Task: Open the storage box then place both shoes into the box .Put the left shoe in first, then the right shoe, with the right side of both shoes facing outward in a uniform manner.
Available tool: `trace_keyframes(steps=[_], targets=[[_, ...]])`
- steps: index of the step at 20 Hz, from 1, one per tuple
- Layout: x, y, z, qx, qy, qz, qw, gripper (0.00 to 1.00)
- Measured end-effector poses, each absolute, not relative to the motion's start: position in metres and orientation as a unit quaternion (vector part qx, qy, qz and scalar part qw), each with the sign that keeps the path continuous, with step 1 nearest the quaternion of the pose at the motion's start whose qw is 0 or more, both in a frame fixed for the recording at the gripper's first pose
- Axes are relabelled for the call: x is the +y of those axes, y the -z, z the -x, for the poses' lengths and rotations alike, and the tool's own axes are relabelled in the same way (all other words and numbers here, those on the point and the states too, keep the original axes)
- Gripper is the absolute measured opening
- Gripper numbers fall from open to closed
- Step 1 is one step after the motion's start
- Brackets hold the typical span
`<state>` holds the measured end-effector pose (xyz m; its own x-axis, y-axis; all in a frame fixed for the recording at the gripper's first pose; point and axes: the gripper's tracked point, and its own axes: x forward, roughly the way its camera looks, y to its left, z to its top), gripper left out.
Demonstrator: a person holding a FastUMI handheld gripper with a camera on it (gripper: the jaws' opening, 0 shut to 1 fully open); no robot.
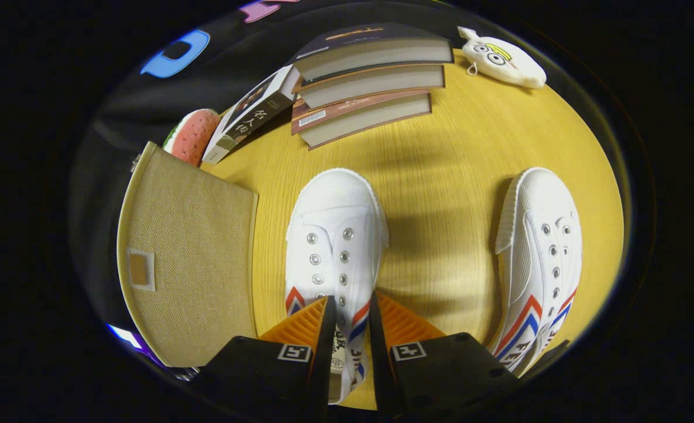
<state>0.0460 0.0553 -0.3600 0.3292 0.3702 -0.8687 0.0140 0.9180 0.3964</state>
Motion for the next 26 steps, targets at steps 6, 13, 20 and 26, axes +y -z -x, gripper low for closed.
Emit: trace_keyframes(steps=[6,13,20,26], targets=[[0.049,0.362,-0.045,0.566,-0.099,-0.217,0.789,0.1],[0.06,0.342,-0.031,0.561,-0.098,-0.282,0.772,0.06],[0.058,0.264,-0.029,0.518,-0.113,-0.281,0.8,0.06],[0.077,0.178,-0.033,0.476,-0.126,-0.285,0.822,0.05]])
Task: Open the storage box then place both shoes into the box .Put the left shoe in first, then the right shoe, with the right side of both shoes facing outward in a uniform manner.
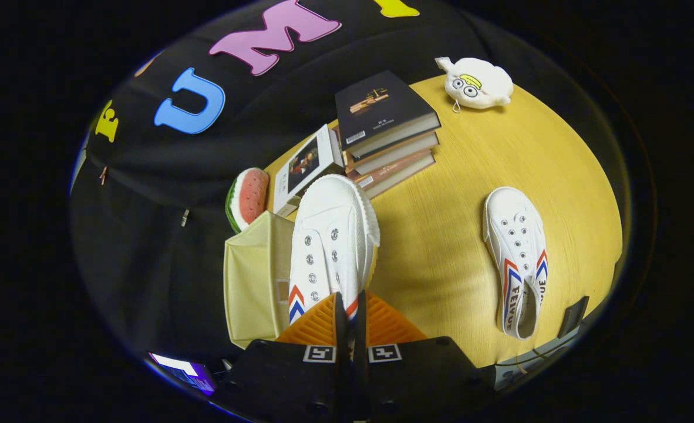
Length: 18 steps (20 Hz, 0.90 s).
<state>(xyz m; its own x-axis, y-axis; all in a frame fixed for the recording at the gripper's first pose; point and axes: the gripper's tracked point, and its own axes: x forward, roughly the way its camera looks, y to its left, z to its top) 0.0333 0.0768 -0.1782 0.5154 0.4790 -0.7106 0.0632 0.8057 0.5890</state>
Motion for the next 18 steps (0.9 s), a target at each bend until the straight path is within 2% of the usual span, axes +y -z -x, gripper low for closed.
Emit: trace_keyframes(steps=[8,13,18], targets=[[0.174,0.111,-0.031,0.452,-0.168,-0.285,0.828,0.05],[0.254,0.115,-0.027,0.462,-0.196,-0.272,0.821,0.05],[0.293,0.135,-0.033,0.475,-0.173,-0.266,0.821,0.05]])
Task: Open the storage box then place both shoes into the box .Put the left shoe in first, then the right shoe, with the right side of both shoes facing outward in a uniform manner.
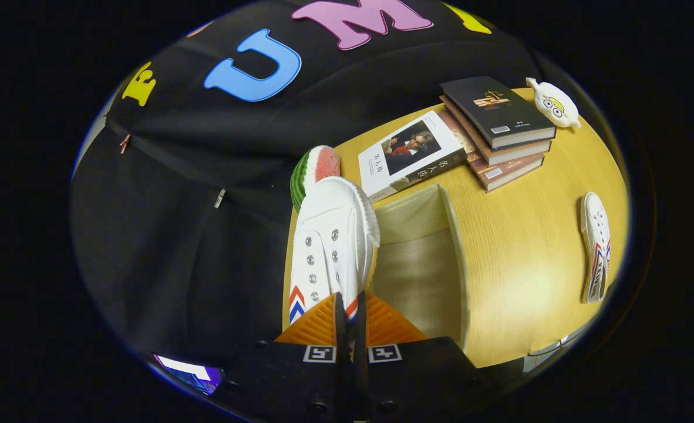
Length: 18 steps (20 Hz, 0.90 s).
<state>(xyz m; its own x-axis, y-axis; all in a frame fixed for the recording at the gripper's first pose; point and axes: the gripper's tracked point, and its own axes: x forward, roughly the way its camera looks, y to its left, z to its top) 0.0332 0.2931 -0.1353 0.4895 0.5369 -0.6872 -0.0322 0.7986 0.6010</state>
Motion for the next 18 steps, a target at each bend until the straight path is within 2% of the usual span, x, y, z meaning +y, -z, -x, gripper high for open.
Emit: trace_keyframes(steps=[6,8,12,18], targets=[[0.305,0.154,-0.029,0.491,-0.156,-0.25,0.82,0.05],[0.312,0.154,-0.026,0.497,-0.171,-0.254,0.812,0.06],[0.322,0.125,-0.024,0.462,-0.191,-0.267,0.824,0.99],[0.239,0.106,-0.036,0.413,-0.17,-0.213,0.869,0.99]])
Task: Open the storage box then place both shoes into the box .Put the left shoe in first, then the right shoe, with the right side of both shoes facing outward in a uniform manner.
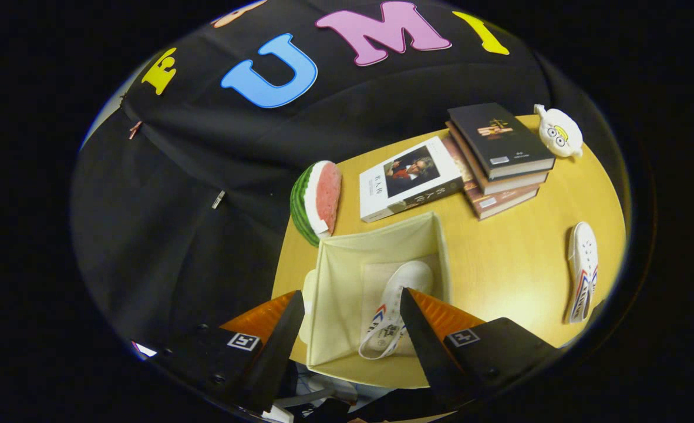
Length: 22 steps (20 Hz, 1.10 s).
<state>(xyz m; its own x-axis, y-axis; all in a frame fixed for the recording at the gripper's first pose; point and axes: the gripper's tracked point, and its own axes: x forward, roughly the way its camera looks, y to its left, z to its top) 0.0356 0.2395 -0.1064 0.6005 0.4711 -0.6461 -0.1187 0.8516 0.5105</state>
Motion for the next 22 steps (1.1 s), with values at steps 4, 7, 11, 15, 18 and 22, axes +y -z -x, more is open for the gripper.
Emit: trace_keyframes(steps=[4,7,11,15,18,22], targets=[[0.145,0.123,-0.047,0.401,-0.128,-0.175,0.89,0.99],[0.073,0.129,-0.047,0.4,-0.095,-0.156,0.898,0.99],[-0.005,0.149,-0.044,0.413,-0.061,-0.161,0.894,0.99],[-0.075,0.18,-0.038,0.438,-0.033,-0.158,0.884,0.99],[-0.114,0.207,-0.031,0.462,-0.027,-0.157,0.872,0.99],[-0.154,0.25,-0.021,0.497,-0.029,-0.134,0.857,0.99]])
